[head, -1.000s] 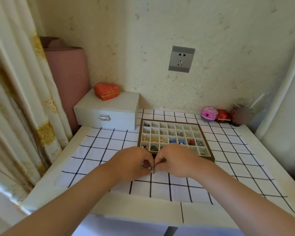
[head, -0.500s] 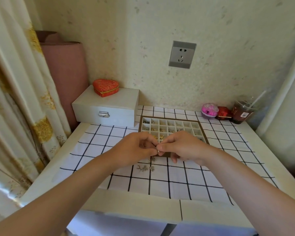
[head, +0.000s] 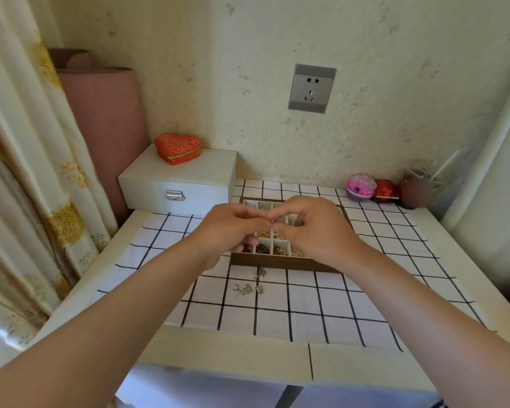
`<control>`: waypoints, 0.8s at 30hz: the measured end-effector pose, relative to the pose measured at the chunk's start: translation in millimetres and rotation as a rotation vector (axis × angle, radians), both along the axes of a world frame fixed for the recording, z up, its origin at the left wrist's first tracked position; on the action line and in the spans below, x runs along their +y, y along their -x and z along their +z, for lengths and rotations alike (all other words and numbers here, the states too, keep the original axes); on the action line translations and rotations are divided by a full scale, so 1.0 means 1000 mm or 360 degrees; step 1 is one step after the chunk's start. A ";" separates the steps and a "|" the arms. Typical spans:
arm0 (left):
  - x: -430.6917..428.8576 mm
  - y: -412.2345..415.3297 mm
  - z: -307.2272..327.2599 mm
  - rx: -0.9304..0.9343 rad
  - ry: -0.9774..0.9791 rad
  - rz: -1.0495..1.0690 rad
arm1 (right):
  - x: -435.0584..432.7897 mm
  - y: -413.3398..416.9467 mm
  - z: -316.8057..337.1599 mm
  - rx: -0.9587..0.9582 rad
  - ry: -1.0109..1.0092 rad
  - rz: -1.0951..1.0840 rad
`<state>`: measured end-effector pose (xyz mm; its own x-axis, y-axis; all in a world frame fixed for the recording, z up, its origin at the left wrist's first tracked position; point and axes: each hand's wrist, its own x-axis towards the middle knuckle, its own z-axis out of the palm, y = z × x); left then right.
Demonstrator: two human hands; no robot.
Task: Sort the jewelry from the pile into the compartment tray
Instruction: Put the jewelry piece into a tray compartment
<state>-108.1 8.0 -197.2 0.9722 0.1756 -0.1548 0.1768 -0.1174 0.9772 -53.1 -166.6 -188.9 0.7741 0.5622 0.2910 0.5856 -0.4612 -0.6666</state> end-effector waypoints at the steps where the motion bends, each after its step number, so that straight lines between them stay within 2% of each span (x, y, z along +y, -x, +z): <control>1: -0.001 -0.004 0.002 -0.0006 0.0014 0.0034 | -0.001 -0.003 0.000 -0.0009 -0.0026 -0.0010; 7: -0.013 -0.030 0.010 -0.0005 0.0141 0.0024 | -0.009 -0.023 0.007 -0.0022 -0.0211 -0.0141; 12: -0.023 -0.051 0.010 0.0018 0.0155 -0.0093 | -0.022 -0.048 0.005 -0.0258 -0.0011 -0.0242; 14: -0.030 -0.058 0.010 -0.0006 0.0061 -0.0083 | -0.029 -0.063 0.002 -0.0309 0.0023 -0.0285; 19: -0.037 -0.075 -0.009 -0.0236 -0.0917 -0.0174 | -0.052 -0.109 -0.005 -0.0229 0.0049 -0.0549; 24: -0.039 -0.091 -0.032 -0.0377 -0.1735 -0.0298 | -0.061 -0.137 -0.025 -0.0078 0.0437 -0.0637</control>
<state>-17.3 -30.7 -229.5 0.9819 -0.0475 0.1834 -0.1094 -0.9325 0.3441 84.0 -227.9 -214.3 0.9343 0.2842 0.2151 0.3539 -0.8117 -0.4646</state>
